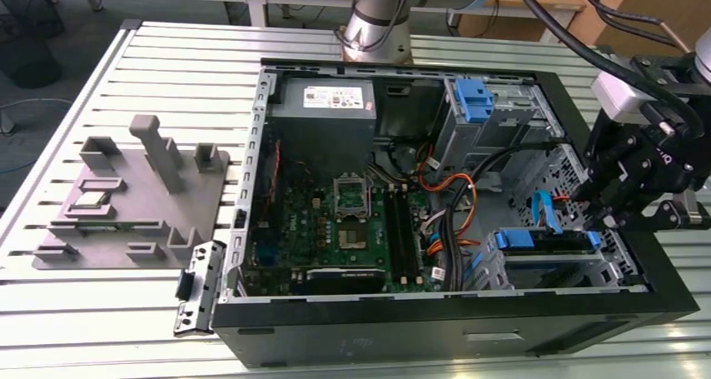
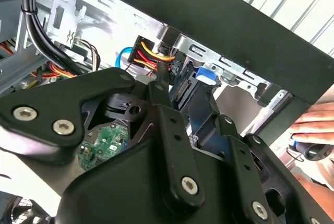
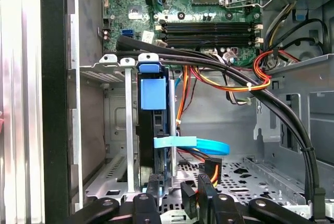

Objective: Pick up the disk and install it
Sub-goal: 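Insert the second disk wire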

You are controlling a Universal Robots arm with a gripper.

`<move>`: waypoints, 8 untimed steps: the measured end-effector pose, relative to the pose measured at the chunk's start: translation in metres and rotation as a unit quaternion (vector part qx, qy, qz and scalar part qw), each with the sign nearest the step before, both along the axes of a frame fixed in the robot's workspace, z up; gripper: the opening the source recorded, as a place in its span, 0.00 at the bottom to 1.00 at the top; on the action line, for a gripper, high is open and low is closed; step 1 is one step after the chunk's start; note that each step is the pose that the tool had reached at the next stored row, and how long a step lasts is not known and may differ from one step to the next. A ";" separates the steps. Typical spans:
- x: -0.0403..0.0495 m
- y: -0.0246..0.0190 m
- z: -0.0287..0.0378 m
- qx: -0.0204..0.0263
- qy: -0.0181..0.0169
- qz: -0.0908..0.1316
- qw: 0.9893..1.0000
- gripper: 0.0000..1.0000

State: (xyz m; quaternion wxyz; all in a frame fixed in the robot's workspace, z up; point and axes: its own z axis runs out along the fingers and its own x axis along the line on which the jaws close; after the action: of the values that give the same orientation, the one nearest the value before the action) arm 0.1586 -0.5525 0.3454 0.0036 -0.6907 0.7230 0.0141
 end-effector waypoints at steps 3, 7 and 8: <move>0.0000 0.0000 0.0000 0.000 0.000 0.000 1.000 0.43; 0.0000 0.0000 0.0000 0.000 0.000 0.000 1.000 0.35; 0.0000 0.0000 0.0000 0.000 0.000 0.000 1.000 0.35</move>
State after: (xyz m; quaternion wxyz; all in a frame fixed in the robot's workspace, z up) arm 0.1586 -0.5525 0.3454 0.0037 -0.6908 0.7229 0.0140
